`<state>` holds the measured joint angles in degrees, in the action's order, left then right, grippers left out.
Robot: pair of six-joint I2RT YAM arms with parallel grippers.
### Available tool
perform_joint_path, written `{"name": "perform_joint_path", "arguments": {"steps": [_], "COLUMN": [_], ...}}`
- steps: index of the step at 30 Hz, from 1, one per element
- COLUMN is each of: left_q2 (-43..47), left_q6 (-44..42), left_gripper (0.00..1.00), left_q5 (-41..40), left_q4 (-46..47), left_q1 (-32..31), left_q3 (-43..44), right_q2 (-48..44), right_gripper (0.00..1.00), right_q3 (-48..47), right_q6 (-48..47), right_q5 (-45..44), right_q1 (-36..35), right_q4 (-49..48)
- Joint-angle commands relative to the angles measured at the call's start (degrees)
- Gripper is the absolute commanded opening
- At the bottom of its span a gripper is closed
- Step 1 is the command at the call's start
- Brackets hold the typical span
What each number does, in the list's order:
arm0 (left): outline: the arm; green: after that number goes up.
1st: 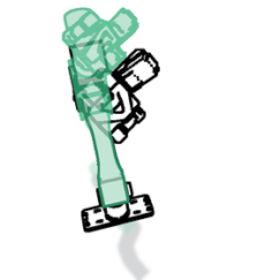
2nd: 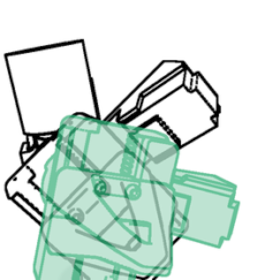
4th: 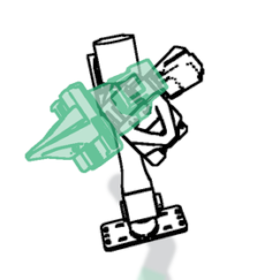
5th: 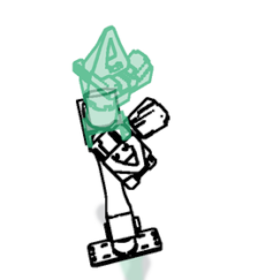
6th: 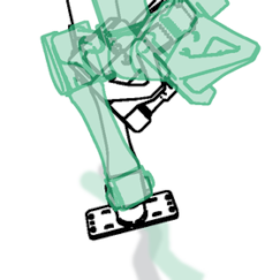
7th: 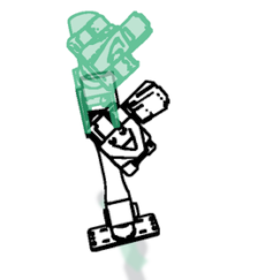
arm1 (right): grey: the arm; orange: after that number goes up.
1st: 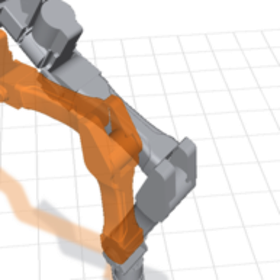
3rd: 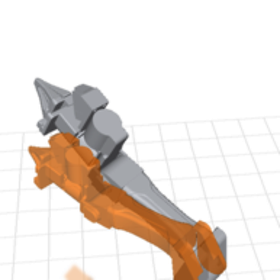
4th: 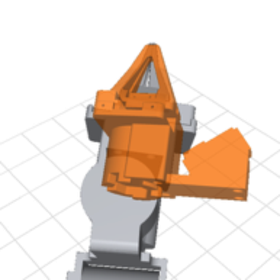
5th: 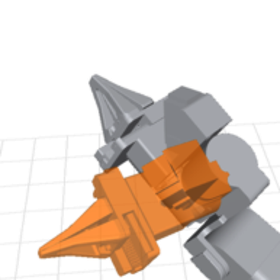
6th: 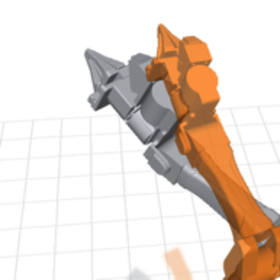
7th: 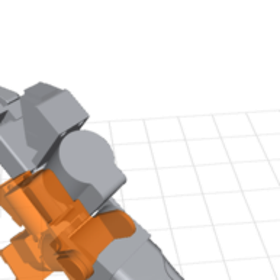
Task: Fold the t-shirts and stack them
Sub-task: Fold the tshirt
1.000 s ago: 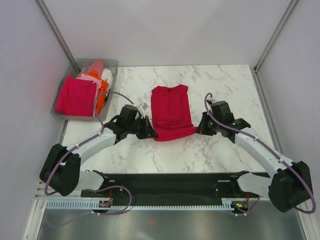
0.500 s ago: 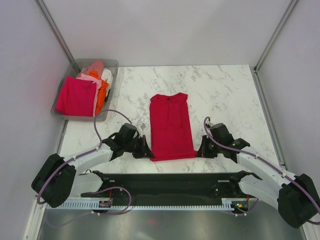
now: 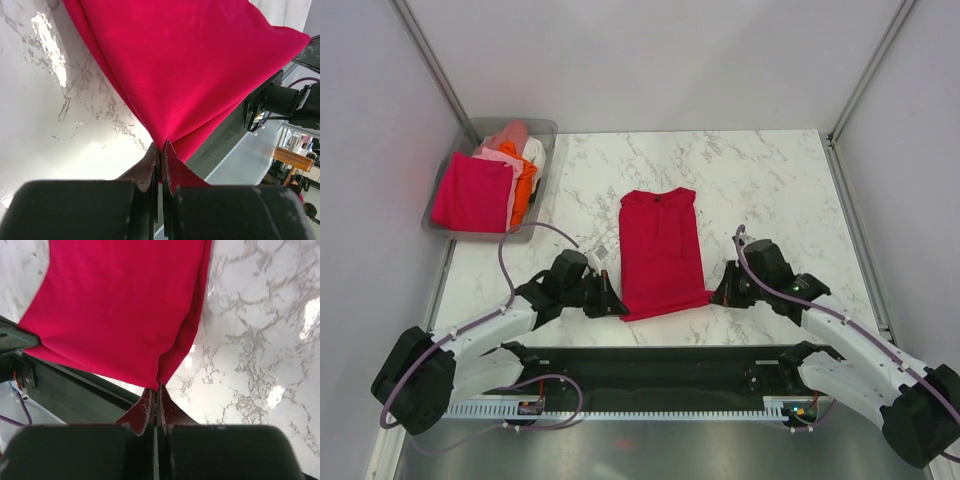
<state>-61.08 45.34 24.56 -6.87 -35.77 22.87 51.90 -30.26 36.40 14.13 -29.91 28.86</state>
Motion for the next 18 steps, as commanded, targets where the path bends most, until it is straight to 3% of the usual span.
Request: {"name": "perform_joint_path", "arguments": {"steps": [1, 7, 18], "left_q2": [1.75, -0.96, -13.79], "left_q6": [1.68, 0.1, 0.71], "left_gripper": [0.02, 0.02, 0.02], "left_q5": [-0.21, -0.22, 7.35], "left_q4": [-2.35, -5.61, -1.83], "left_q1": [0.09, 1.75, 11.59], "left_q3": [4.18, 11.47, 22.65], "right_q2": [-0.92, 1.62, 18.23], "right_gripper": [0.0, 0.0, 0.0], "right_q3": [-7.51, -15.78, -29.14], "right_q6": [-1.6, -4.23, -6.96], "right_q5": [-6.47, -13.77, -20.54], "right_q1": [0.12, 0.2, 1.6], "right_q4": [4.0, 7.44, 3.93]}}
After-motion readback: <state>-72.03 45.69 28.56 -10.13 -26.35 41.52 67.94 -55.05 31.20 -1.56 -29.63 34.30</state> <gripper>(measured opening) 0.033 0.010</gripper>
